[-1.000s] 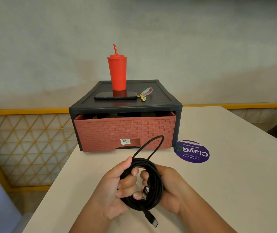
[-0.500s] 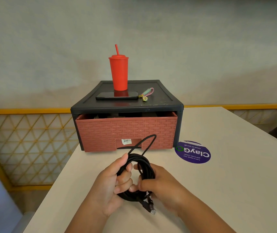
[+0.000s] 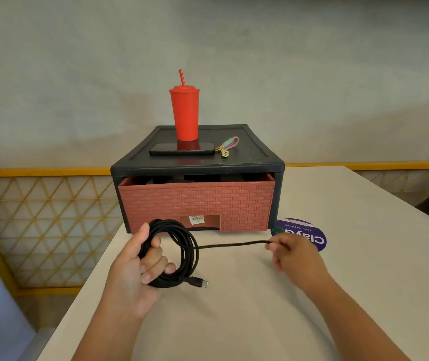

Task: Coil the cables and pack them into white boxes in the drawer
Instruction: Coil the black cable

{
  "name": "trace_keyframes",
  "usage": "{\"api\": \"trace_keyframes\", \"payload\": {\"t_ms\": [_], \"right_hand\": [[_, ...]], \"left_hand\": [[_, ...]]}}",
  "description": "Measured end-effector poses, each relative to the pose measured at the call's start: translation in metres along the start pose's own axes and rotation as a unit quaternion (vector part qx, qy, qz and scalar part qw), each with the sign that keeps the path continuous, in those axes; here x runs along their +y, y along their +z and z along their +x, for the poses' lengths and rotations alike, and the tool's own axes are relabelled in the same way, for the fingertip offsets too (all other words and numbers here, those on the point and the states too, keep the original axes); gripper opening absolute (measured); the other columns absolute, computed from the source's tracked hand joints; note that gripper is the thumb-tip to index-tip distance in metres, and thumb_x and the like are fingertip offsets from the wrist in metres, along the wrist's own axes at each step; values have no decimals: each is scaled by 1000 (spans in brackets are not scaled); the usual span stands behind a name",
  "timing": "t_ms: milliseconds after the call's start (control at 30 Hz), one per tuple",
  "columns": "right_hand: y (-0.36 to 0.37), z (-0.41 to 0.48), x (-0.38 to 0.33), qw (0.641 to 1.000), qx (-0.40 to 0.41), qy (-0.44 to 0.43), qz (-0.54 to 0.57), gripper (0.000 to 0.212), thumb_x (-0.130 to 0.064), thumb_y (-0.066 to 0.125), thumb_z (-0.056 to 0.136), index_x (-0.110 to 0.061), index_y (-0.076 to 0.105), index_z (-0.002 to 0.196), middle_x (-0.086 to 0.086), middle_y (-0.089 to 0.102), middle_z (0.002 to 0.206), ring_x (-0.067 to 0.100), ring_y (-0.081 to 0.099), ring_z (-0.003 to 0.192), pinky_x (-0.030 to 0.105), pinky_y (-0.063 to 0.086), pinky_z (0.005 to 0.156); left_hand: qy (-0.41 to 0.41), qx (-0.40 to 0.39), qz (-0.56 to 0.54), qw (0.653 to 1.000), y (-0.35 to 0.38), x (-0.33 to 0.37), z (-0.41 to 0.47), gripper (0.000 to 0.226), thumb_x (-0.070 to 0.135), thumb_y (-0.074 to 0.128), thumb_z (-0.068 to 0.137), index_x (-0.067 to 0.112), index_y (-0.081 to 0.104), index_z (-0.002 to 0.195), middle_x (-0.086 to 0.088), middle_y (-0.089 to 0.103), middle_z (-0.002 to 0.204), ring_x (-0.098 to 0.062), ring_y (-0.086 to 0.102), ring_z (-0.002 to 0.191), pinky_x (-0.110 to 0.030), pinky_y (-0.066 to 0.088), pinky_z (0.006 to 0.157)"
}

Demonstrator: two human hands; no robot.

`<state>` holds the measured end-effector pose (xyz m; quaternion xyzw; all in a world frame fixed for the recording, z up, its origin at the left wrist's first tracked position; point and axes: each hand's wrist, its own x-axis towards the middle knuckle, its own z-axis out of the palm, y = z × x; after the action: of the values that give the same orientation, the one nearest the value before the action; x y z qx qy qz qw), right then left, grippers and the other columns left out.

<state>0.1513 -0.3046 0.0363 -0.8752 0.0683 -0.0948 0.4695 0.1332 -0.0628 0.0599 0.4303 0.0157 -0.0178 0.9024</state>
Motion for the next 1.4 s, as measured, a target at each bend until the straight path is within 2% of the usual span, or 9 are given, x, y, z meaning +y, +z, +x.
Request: {"api": "trace_keyframes", "payload": {"t_ms": [300,433,567,700,800,900,967,1067,1400], "right_hand": [[-3,8,11,997,74,8,-26,26,-16,50,94,-24,57,71,0,62,69,22,61,68,24,43,59],[-1,4,12,971,130,-43,-198,17,-16,53,93,-16,68,83,2,55,88,24,52,80,26,34,62],[2,2,9,943,128,-68,-300,19,-15,52,92,-11,70,89,6,57,95,27,49,85,29,33,65],[8,-2,0,995,45,19,-82,22,-14,51,93,-14,59,72,1,57,68,20,53,64,27,39,58],[14,-6,-7,986,18,90,141,24,-7,53,91,-10,59,67,0,54,58,12,51,54,20,37,56],[22,-14,-19,887,-40,191,419,24,-1,47,93,-7,57,72,3,55,55,11,52,50,20,41,52],[29,-21,-25,820,-70,225,521,21,0,46,93,-6,55,74,4,56,50,10,55,43,19,45,44],[40,-28,-30,784,-97,234,567,17,1,46,92,-5,53,78,5,57,52,9,54,40,21,47,45],[46,-31,-30,794,-33,224,564,17,5,45,92,-5,56,83,3,60,50,9,59,40,17,51,44]], "left_hand": [[-4,-37,-42,998,4,-4,-1,35,44,67,62,13,52,53,9,21,31,-4,20,23,-22,39,37],[-9,-80,-47,996,1,-6,0,52,46,91,36,13,56,57,9,24,32,-4,23,25,-23,42,40],[-5,-99,-59,993,2,-7,-1,51,47,91,38,14,59,61,9,27,35,-4,26,26,-22,43,43],[-9,-114,-94,989,7,-10,-2,48,46,92,39,15,62,61,9,31,37,-4,29,27,-21,45,45],[-17,-119,-121,985,12,-16,-5,48,45,92,39,15,62,61,8,32,39,-4,29,27,-22,45,44],[-35,-123,-125,984,17,-22,-6,49,44,92,38,14,62,62,7,40,49,-4,30,27,-23,45,44],[-46,-132,-120,983,19,-25,-6,48,45,91,40,14,64,66,6,47,61,-4,31,28,-23,46,46],[-56,-141,-106,983,19,-26,-8,49,46,91,40,14,65,67,3,57,77,-4,32,29,-23,47,48],[-80,-120,-95,985,22,-24,-12,44,46,89,45,15,65,64,-3,67,90,-3,30,29,-22,46,48]]}}
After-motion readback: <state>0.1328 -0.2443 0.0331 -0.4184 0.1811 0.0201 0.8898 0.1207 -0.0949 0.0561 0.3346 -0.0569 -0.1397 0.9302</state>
